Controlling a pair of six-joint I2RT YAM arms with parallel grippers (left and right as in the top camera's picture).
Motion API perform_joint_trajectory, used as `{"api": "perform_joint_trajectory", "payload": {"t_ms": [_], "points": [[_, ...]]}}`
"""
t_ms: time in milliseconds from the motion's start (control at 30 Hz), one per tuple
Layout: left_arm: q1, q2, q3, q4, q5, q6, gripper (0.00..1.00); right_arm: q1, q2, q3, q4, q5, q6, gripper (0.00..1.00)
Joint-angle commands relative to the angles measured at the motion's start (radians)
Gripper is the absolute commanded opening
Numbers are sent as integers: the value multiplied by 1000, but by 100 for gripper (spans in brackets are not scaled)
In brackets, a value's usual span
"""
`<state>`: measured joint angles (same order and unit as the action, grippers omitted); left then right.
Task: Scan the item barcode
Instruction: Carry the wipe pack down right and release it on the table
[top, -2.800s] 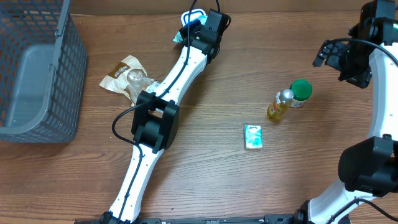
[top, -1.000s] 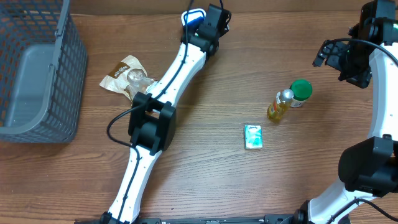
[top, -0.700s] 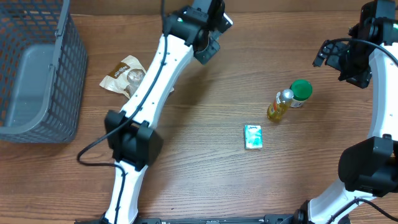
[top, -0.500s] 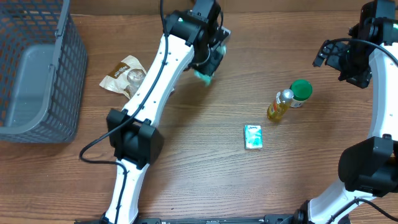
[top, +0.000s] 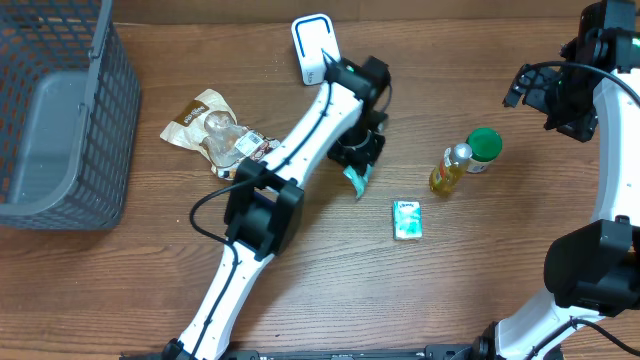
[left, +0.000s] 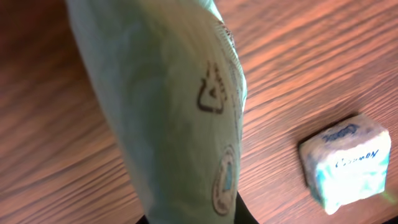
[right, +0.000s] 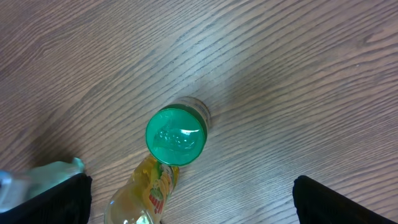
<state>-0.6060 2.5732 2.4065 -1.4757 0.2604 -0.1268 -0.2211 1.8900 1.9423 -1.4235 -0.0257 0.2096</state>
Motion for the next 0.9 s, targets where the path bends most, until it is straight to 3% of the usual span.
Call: {"api": "perform_joint_trajectory", "payload": {"t_ms": [0, 133, 400, 433, 567, 867], "points": [[-24, 17, -3, 8, 46, -24, 6, 0, -16, 0, 4, 6, 6, 100], [-32, 19, -3, 10, 47, -58, 15, 0, -16, 0, 4, 6, 6, 100], [-32, 19, -3, 17, 48, -90, 74, 0, -16, 0, 4, 6, 6, 100], [-32, 18, -3, 16, 49, -91, 78, 0, -16, 0, 4, 6, 6, 100], [-27, 14, 3, 16, 83, -90, 89, 0, -16, 0, 4, 6, 6, 100], [-2, 13, 152, -41, 87, -83, 96, 0, -16, 0, 4, 6, 6, 100]]}}
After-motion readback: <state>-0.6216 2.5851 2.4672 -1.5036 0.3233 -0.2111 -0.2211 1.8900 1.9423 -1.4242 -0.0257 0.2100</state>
